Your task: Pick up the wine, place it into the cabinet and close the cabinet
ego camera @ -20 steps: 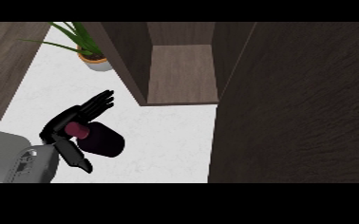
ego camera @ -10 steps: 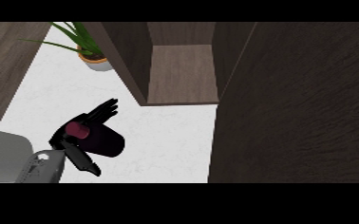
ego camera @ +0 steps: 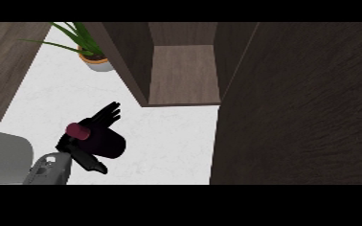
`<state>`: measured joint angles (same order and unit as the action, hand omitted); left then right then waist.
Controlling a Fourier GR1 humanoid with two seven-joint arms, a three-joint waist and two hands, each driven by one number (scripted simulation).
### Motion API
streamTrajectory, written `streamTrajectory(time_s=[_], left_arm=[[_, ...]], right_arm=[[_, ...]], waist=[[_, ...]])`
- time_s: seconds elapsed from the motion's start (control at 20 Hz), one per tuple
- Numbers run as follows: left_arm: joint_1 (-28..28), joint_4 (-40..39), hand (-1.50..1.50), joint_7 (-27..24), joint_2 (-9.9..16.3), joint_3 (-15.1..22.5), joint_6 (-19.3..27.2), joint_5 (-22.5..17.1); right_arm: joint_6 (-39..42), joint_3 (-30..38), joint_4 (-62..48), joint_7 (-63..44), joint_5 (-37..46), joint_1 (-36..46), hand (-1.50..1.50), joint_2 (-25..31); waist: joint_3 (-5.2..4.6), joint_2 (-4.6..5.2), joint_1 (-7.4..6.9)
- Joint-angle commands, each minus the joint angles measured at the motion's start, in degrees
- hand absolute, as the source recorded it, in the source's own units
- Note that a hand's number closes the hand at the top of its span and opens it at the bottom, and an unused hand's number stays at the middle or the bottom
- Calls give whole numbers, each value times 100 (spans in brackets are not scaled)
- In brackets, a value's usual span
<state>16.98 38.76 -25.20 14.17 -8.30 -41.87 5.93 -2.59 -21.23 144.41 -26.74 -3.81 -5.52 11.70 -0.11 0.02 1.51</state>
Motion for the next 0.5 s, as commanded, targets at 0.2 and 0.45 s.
streamTrajectory(time_s=[0.2,0.45], left_arm=[[315,-690,-150,-86,-79,-211,-665,-483],[157,-644,-150,-151,-319,-79,-634,-537]], right_arm=[[-140,-131,1514,-757,-230,-363,-150,124],[25,87,1568,-639,-451,-490,-150,253]], waist=[[-2,-14,24],[5,-28,-2]])
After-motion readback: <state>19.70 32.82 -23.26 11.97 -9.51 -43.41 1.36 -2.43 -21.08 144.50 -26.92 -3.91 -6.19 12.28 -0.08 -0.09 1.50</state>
